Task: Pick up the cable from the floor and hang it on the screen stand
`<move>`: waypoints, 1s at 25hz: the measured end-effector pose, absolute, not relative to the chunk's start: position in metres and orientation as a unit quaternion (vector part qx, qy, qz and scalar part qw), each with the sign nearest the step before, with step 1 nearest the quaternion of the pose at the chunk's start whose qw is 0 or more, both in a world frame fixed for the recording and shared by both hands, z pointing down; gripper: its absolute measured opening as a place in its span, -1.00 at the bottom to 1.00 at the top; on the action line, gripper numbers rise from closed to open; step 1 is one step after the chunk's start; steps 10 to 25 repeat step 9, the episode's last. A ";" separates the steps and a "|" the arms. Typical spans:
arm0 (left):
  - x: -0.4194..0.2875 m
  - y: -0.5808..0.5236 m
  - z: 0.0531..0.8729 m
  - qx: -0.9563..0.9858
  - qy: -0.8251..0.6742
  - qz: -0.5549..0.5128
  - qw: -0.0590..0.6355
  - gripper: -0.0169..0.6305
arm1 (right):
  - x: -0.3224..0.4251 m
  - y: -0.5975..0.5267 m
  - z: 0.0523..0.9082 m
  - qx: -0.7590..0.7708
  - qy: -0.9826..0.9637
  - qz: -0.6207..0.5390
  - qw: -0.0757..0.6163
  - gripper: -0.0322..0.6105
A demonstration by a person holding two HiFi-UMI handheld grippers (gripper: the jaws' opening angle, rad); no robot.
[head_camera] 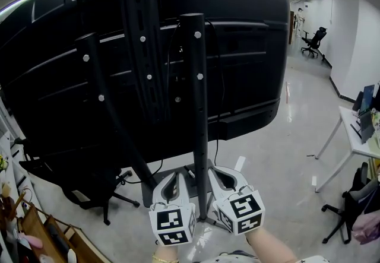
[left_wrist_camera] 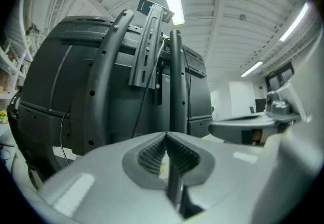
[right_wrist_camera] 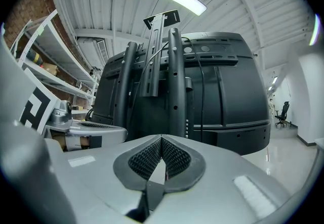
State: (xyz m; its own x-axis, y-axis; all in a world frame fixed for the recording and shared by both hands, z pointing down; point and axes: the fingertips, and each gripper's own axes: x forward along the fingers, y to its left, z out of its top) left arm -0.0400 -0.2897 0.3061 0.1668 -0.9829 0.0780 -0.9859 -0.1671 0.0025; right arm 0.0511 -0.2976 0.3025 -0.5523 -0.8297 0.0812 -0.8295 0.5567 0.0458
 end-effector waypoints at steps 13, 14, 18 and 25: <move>-0.040 -0.290 0.307 0.765 -0.642 0.038 0.019 -0.92 | 0.049 -0.299 0.305 0.470 -0.881 -0.001 0.051 -0.90; -0.040 -0.290 0.307 0.765 -0.642 0.038 0.019 -0.92 | 0.049 -0.299 0.305 0.470 -0.881 -0.001 0.051 -0.90; -0.040 -0.290 0.307 0.765 -0.642 0.038 0.019 -0.92 | 0.049 -0.299 0.305 0.470 -0.881 -0.001 0.051 -0.90; -0.040 -0.290 0.307 0.765 -0.642 0.038 0.019 -0.92 | 0.049 -0.299 0.305 0.470 -0.881 -0.001 0.051 -0.90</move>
